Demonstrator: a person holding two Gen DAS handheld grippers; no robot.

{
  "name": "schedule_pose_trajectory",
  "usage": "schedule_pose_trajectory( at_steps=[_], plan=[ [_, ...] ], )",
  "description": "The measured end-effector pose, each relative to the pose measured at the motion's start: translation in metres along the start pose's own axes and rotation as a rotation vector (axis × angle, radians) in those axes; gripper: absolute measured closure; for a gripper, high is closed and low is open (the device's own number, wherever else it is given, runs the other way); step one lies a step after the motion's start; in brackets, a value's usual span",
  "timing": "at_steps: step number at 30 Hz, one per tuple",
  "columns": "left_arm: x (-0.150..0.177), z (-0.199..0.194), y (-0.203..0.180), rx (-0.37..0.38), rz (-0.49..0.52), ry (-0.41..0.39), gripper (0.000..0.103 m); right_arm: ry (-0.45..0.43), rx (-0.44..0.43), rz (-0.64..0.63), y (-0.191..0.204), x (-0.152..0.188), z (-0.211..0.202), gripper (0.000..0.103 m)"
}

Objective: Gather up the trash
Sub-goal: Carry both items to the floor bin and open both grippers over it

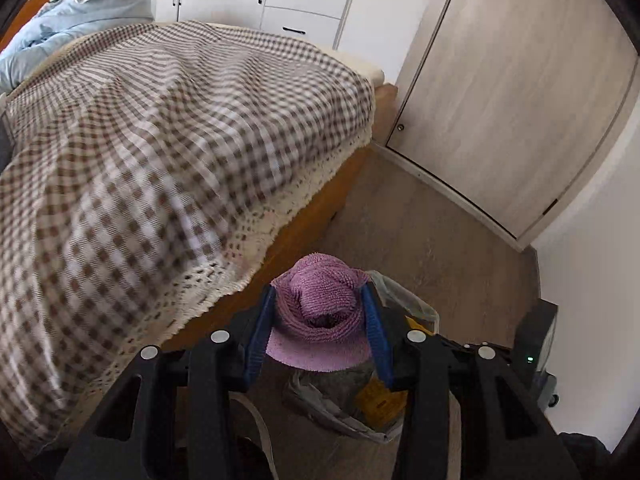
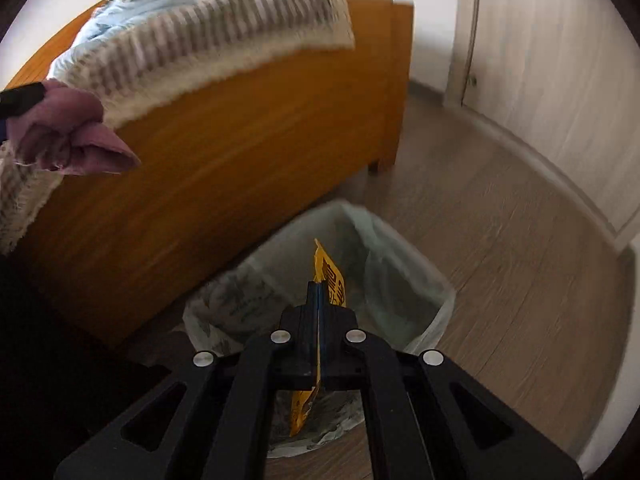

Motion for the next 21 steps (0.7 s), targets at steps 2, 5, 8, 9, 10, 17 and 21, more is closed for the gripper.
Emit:
schedule_pose_trajectory(
  at_steps=[2, 5, 8, 9, 10, 17, 21],
  plan=[
    [0.007, 0.014, -0.006, 0.004, 0.029, 0.038, 0.062, 0.081, 0.026, 0.065, -0.014, 0.018, 0.03, 0.103],
    [0.014, 0.03, -0.018, 0.008, 0.074, 0.07, 0.061, 0.208, 0.126, 0.074, -0.037, 0.036, 0.067, 0.074],
    [0.025, 0.045, -0.023, 0.021, 0.084, 0.115, 0.061, 0.173, 0.195, 0.086, -0.05, 0.034, 0.057, 0.039],
    [0.028, 0.05, -0.023, 0.022, 0.086, 0.136, 0.061, 0.158, 0.193, 0.104, -0.052, 0.03, 0.051, 0.039],
    [0.032, 0.056, -0.024, 0.025, 0.087, 0.159, 0.061, 0.148, 0.202, 0.12, -0.054, 0.027, 0.046, 0.039],
    [0.086, 0.135, -0.042, -0.003, 0.182, 0.433, 0.06, 0.098, 0.204, 0.217, -0.056, 0.018, 0.001, 0.039],
    [0.12, 0.169, -0.043, -0.025, 0.251, 0.546, 0.048, 0.072, 0.196, 0.2, -0.055, 0.012, -0.007, 0.039]
  ],
)
Point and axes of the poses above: each gripper's, at about its wrist camera, not at the fingertips, and z roughly the way its jaws point, y to its left, x to its underside, the point moved 8 cm from there along z, roughly the way its jaws point, and after that the axes turned 8 degrees about -y, right-handed, at the moved point
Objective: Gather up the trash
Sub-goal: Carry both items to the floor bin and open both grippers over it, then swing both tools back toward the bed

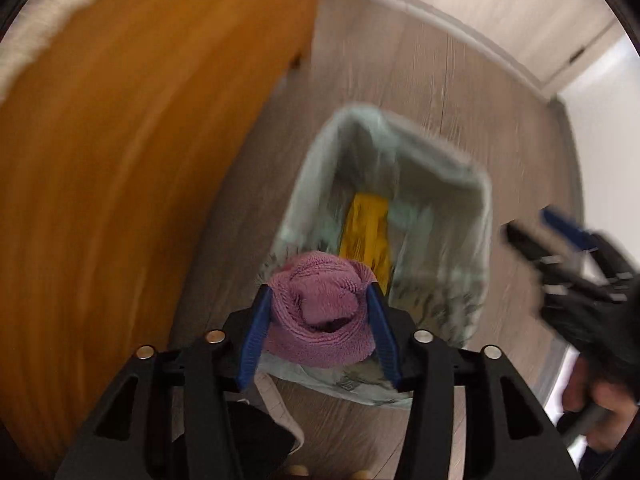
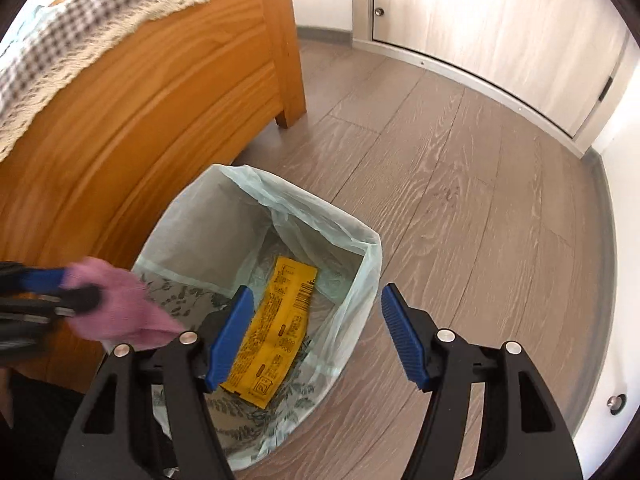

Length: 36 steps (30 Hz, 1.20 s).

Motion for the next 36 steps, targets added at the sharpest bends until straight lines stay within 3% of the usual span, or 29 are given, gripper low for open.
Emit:
schedule_pose_trajectory(
  at_steps=[3, 8, 18, 23, 30, 33, 36],
  plan=[
    [0.009, 0.013, 0.002, -0.047, 0.035, 0.051, 0.027, 0.011, -0.014, -0.01, -0.002, -0.002, 0.004, 0.039],
    [0.012, -0.001, 0.011, -0.062, -0.016, -0.008, 0.018, 0.049, -0.015, -0.061, 0.011, -0.004, 0.012, 0.039],
    [0.014, -0.025, 0.036, -0.082, -0.058, -0.034, 0.017, 0.113, 0.017, -0.119, 0.028, 0.007, 0.009, 0.039],
    [0.01, -0.036, 0.037, -0.067, -0.058, -0.062, 0.016, 0.076, 0.03, -0.134, 0.03, -0.004, -0.001, 0.039],
    [-0.019, -0.123, 0.04, 0.019, -0.111, -0.336, 0.016, -0.075, 0.063, -0.194, 0.044, -0.052, -0.043, 0.039],
    [-0.024, -0.164, 0.056, 0.006, -0.131, -0.437, 0.016, -0.163, 0.054, -0.212, 0.061, -0.081, -0.068, 0.035],
    [-0.025, -0.216, 0.084, -0.067, -0.168, -0.554, 0.016, -0.263, 0.035, -0.232, 0.085, -0.111, -0.096, 0.031]
  ],
)
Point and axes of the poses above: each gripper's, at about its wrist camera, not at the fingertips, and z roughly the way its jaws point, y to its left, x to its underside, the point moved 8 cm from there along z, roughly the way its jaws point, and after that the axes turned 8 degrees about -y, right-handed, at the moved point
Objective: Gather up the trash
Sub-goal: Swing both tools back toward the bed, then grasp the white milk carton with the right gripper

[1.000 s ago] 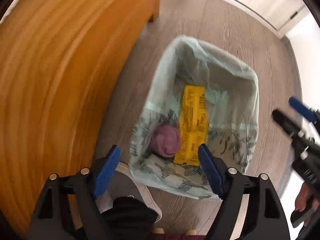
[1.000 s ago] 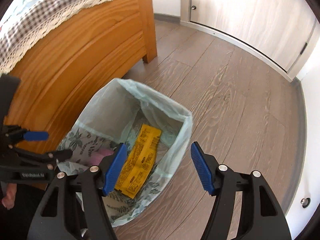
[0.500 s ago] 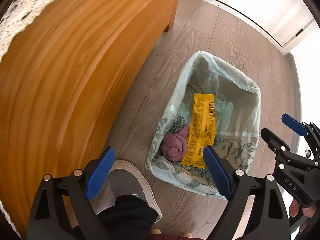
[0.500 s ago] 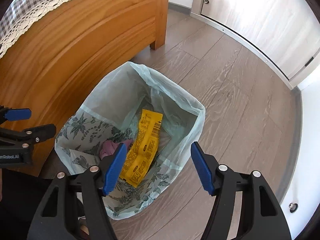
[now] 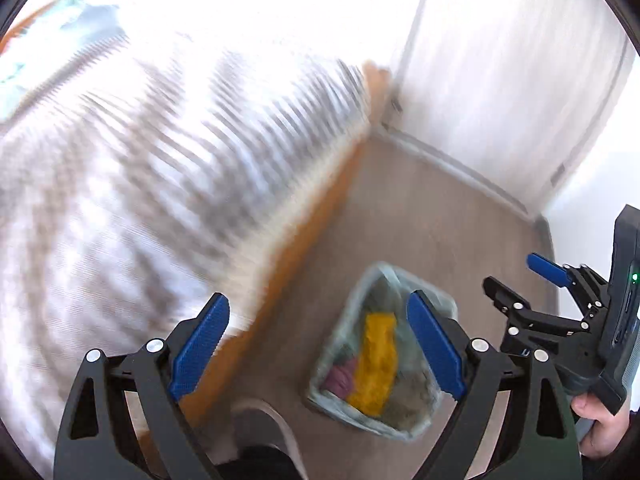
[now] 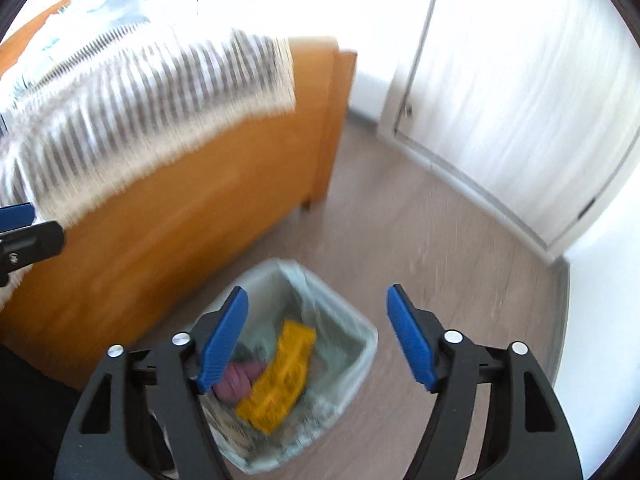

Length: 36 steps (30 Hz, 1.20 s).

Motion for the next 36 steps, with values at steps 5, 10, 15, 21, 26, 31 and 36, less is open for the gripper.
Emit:
schedule_pose_trajectory(
  at_steps=[5, 10, 15, 21, 26, 31, 36],
  plan=[
    [-0.048, -0.076, 0.058, -0.135, -0.051, -0.187, 0.009, -0.145, -0.079, -0.038, 0.044, -0.069, -0.029, 0.031],
    [-0.072, -0.154, 0.134, -0.259, -0.165, -0.334, 0.008, -0.283, -0.219, -0.076, 0.113, -0.132, -0.063, 0.029],
    [-0.068, -0.221, 0.214, -0.387, -0.271, -0.427, 0.008, -0.385, -0.374, -0.148, 0.199, -0.172, -0.097, 0.023],
    [-0.048, -0.278, 0.3, -0.518, -0.366, -0.446, 0.008, -0.427, -0.53, -0.215, 0.299, -0.192, -0.128, 0.023],
    [-0.01, -0.306, 0.367, -0.583, -0.476, -0.45, 0.008, -0.444, -0.622, -0.27, 0.363, -0.199, -0.145, 0.023],
    [0.031, -0.316, 0.423, -0.647, -0.585, -0.43, 0.008, -0.436, -0.674, -0.313, 0.407, -0.201, -0.147, 0.023],
    [0.04, -0.328, 0.467, -0.672, -0.647, -0.458, 0.008, -0.383, -0.737, -0.336, 0.453, -0.204, -0.139, 0.023]
  ],
)
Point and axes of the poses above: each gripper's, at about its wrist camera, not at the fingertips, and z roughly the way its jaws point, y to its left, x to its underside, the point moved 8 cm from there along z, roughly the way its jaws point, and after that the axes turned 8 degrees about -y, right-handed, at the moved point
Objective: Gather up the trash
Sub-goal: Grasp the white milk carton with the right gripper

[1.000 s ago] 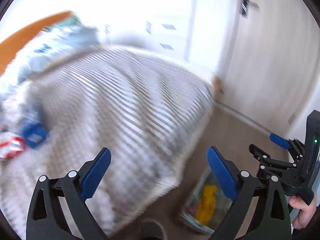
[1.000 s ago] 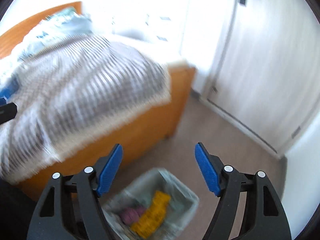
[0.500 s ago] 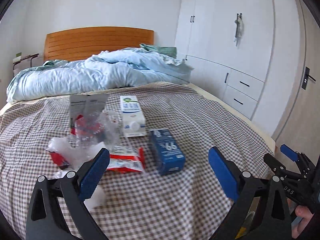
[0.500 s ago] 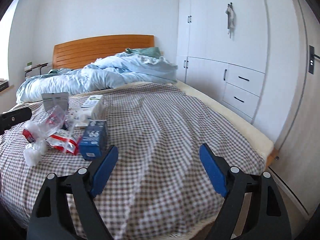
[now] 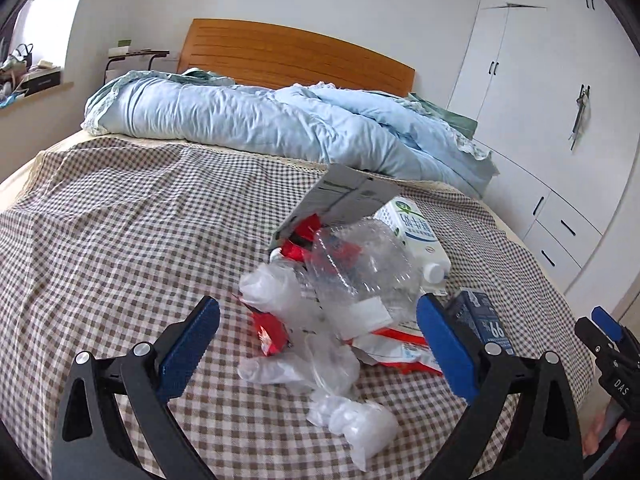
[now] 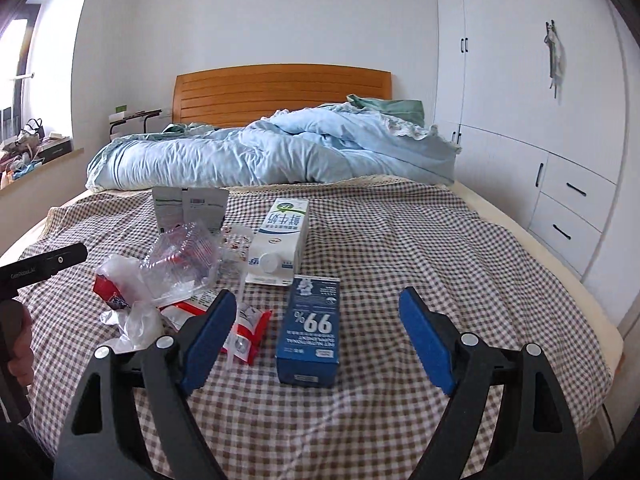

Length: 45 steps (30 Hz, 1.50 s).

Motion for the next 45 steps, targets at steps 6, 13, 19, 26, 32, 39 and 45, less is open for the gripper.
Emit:
schedule_pose_trajectory(
  at_steps=[6, 13, 19, 26, 32, 39, 45],
  plan=[
    [-0.017, 0.022, 0.04, -0.058, -0.1, -0.038, 0.008, 0.13, -0.08, 0.034, 0.028, -0.008, 0.081, 0.023],
    [-0.001, 0.034, 0.067, -0.072, -0.091, 0.012, 0.008, 0.325, -0.069, 0.084, 0.049, 0.006, 0.192, 0.037],
    [0.0, 0.034, 0.077, -0.079, -0.106, -0.003, 0.008, 0.445, 0.008, 0.118, 0.045, 0.029, 0.241, 0.037],
    [0.003, 0.037, 0.076, -0.084, -0.094, 0.002, 0.008, 0.461, 0.049, 0.158, 0.03, 0.035, 0.265, 0.037],
    [0.004, 0.038, 0.075, -0.083, -0.091, 0.003, 0.008, 0.443, -0.001, 0.19, 0.024, 0.029, 0.283, 0.032],
    [0.007, 0.041, 0.072, -0.075, -0.083, 0.01, 0.008, 0.439, -0.035, 0.065, 0.027, 0.027, 0.288, 0.039],
    [0.008, 0.042, 0.073, -0.084, -0.08, 0.013, 0.008, 0.374, -0.005, 0.049, 0.012, 0.016, 0.265, 0.046]
  ],
)
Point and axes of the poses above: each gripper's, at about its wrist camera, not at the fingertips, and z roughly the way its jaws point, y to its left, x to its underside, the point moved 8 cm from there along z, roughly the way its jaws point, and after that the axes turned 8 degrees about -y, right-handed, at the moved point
